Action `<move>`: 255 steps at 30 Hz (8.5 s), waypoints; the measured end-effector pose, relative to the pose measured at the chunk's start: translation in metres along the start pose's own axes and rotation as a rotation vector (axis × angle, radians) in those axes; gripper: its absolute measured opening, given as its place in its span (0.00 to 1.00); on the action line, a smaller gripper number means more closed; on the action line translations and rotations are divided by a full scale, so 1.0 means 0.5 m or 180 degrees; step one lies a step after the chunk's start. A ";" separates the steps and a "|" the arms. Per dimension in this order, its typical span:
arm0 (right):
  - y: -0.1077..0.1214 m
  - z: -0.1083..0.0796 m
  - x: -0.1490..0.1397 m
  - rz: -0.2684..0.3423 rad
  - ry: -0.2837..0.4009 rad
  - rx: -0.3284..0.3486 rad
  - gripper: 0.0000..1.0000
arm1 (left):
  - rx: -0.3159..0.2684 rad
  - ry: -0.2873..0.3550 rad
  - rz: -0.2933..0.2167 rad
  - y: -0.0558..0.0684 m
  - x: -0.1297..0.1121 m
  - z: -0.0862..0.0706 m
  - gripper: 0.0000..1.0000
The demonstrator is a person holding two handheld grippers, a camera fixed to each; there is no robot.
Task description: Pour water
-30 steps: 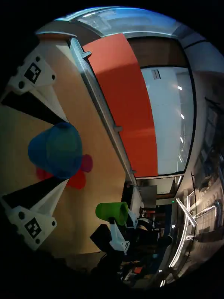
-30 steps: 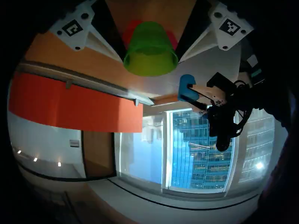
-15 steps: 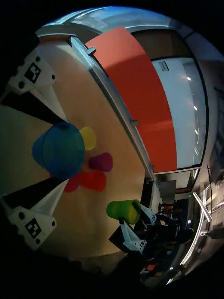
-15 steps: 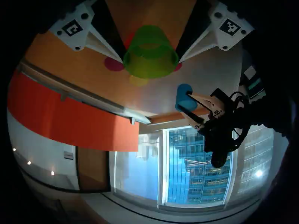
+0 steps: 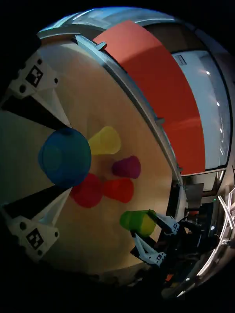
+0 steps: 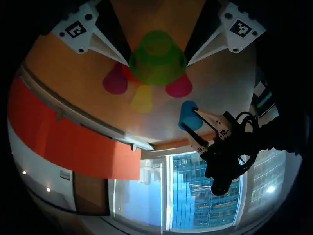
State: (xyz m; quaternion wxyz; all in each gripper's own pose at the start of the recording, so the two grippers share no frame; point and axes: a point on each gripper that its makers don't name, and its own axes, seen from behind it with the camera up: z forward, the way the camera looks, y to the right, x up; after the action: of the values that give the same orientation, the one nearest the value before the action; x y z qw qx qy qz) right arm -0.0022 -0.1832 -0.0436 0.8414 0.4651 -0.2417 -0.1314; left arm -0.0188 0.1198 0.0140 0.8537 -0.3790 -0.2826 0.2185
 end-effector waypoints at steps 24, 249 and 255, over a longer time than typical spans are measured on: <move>-0.008 0.065 -0.111 -0.0008 -0.0448 0.0151 0.92 | -0.0257 -0.0350 0.0046 0.018 -0.086 0.099 0.90; 0.142 -0.288 0.107 0.0804 0.1715 -0.3088 0.99 | 0.2562 0.1883 -0.1407 -0.134 -0.120 -0.177 0.96; 0.145 -0.297 0.098 0.0642 0.1686 -0.3168 1.00 | 0.2562 0.1882 -0.1410 -0.132 -0.120 -0.177 0.96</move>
State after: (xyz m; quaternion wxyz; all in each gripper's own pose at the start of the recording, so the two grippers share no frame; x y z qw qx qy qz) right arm 0.1176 -0.0595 -0.0351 0.9993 0.0045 0.0252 -0.0273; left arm 0.0041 -0.0025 -0.0029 1.0000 0.0009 0.0022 0.0086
